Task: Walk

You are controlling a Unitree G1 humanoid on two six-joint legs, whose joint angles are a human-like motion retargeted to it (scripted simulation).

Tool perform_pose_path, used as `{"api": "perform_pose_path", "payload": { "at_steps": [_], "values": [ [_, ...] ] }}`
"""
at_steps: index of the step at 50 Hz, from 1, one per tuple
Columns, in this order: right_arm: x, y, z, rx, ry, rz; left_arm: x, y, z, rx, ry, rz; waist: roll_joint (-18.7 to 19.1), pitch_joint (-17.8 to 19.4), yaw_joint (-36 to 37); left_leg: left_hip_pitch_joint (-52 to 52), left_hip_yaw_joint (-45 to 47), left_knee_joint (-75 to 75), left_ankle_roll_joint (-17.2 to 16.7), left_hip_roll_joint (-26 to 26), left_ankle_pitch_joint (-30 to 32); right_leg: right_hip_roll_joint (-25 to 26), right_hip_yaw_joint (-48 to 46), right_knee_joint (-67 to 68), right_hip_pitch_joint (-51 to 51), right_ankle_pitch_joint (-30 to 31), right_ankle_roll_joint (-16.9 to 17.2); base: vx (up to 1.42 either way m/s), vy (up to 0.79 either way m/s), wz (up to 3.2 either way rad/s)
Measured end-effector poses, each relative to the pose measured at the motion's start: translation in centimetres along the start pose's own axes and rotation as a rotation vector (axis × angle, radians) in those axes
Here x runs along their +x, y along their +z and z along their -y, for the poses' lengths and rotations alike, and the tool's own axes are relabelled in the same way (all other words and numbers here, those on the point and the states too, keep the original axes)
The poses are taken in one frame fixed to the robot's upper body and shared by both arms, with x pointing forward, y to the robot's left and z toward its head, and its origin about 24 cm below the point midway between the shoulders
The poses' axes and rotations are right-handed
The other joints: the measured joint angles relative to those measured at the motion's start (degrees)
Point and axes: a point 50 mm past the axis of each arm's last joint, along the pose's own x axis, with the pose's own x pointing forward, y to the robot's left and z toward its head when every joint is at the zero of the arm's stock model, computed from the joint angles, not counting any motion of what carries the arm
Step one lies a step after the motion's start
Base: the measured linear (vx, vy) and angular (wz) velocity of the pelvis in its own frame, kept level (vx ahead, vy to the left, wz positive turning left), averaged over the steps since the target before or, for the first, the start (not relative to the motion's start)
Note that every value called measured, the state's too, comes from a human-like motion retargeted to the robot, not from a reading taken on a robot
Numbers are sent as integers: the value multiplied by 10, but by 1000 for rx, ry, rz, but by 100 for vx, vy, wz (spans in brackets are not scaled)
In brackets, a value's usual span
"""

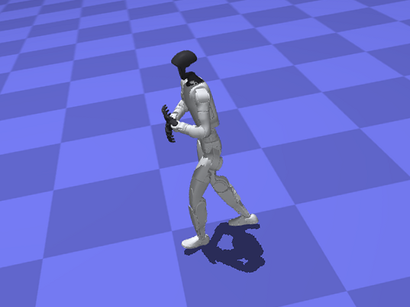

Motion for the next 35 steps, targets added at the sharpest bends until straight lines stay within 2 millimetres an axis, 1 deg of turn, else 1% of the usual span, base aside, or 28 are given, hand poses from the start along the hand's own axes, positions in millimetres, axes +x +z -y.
{"api": "perform_pose_path", "payload": {
  "at_steps": [5,7,10,13,15,20,23,25,28,31,33,35],
  "values": [
    [-2,-6,-4,18,-17,-10,-2,-5,0,-6,11,-18,-23,-10,-2,18,-8,19,15,-31,22,-36,5,78,4,-7,6,41,1,41],
    [-3,-7,-3,18,-26,-8,-3,-5,-2,-4,20,-24,-37,-11,0,38,-13,5,24,-54,24,-56,14,120,-1,0,16,40,2,38],
    [-5,-7,-4,28,-35,-4,-5,-8,-4,-11,32,-35,-62,-10,-3,68,-24,-13,43,-95,21,-96,29,200,-14,36,38,36,3,48],
    [-6,-6,-6,41,-32,4,-8,-11,-5,-11,39,-48,-91,-7,-10,98,-37,-33,62,-142,21,-135,57,290,-38,99,72,33,4,58],
    [-6,-5,-8,47,-26,12,-9,-13,-5,-8,45,-56,-109,-4,-15,117,-48,-46,74,-171,20,-158,78,346,-56,128,91,31,4,59],
    [-5,1,-10,52,-11,39,-13,-16,-8,19,56,-86,-140,3,-29,156,-80,-66,98,-223,13,-210,117,460,-98,170,102,29,3,55],
    [-5,5,-9,46,-5,53,-14,-16,-10,46,64,-103,-148,10,-38,172,-100,-64,107,-240,2,-232,135,508,-123,176,94,26,1,51],
    [-5,7,-9,43,-2,60,-14,-16,-12,65,66,-113,-150,14,-44,181,-112,-59,111,-247,-6,-246,142,534,-139,166,81,24,1,49],
    [-6,10,-9,36,2,71,-13,-17,-13,92,63,-134,-148,21,-54,193,-132,-49,112,-252,-19,-266,148,561,-165,133,53,22,0,47],
    [-6,13,-8,29,5,81,-12,-15,-16,124,61,-150,-139,27,-64,205,-152,-42,111,-248,-30,-273,151,574,-196,94,25,20,0,46],
    [-6,16,-6,23,9,89,-10,-14,-18,148,59,-158,-129,31,-71,212,-166,-40,108,-240,-37,-269,152,573,-220,72,8,19,0,45],
    [-7,16,-7,30,7,91,-9,-15,-18,156,53,-171,-129,34,-78,218,-178,-29,106,-243,-46,-272,155,572,-240,46,-5,17,0,50]
  ]
}}
